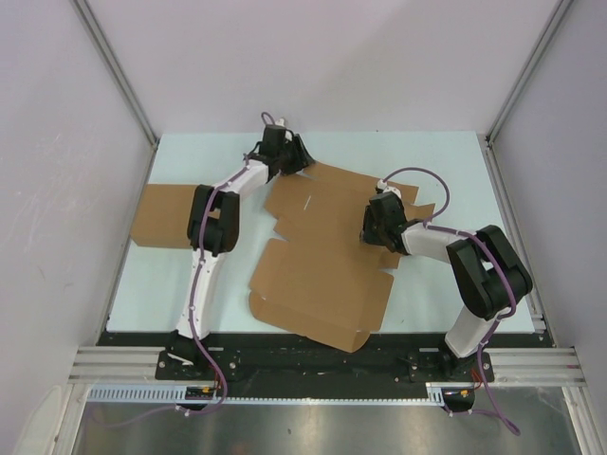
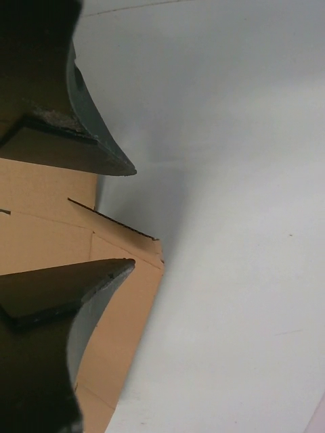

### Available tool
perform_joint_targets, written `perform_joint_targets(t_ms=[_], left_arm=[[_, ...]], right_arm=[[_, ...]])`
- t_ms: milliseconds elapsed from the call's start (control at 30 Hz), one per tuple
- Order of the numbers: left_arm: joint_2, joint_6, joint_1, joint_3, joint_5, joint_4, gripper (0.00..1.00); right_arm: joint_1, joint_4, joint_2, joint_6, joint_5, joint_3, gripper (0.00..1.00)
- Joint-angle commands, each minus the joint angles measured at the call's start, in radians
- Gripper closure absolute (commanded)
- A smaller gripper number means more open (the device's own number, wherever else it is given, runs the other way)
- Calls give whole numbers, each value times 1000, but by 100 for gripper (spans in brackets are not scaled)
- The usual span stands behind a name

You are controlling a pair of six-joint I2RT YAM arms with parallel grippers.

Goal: Fold the paper box

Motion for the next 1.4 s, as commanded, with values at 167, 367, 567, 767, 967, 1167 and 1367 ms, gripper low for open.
perform_joint_targets(t_ms=[167,367,567,767,967,1167,1367], left_arm=[[-31,92,-37,24,-14,13,66],[-95,222,-111,-14,-146,3,75],[-126,396,-217,-37,-402,-37,83],[-137,496,-295,-73,-603,-22,85],[-94,531,-329,1,-654,-65,80],[-100,513,-334,24,-690,-88,46],[-273,513,-331,-63,-766,-76,27]], right_arm=[[5,-70,40,19,-61,-34,64],[6,-77,33,20,-58,-33,64],[8,-80,27,19,-48,-34,65],[8,-80,38,23,-45,-34,65],[6,-77,36,27,-50,-33,66],[2,-82,32,23,-51,-33,65],[2,-74,29,25,-48,-34,66]])
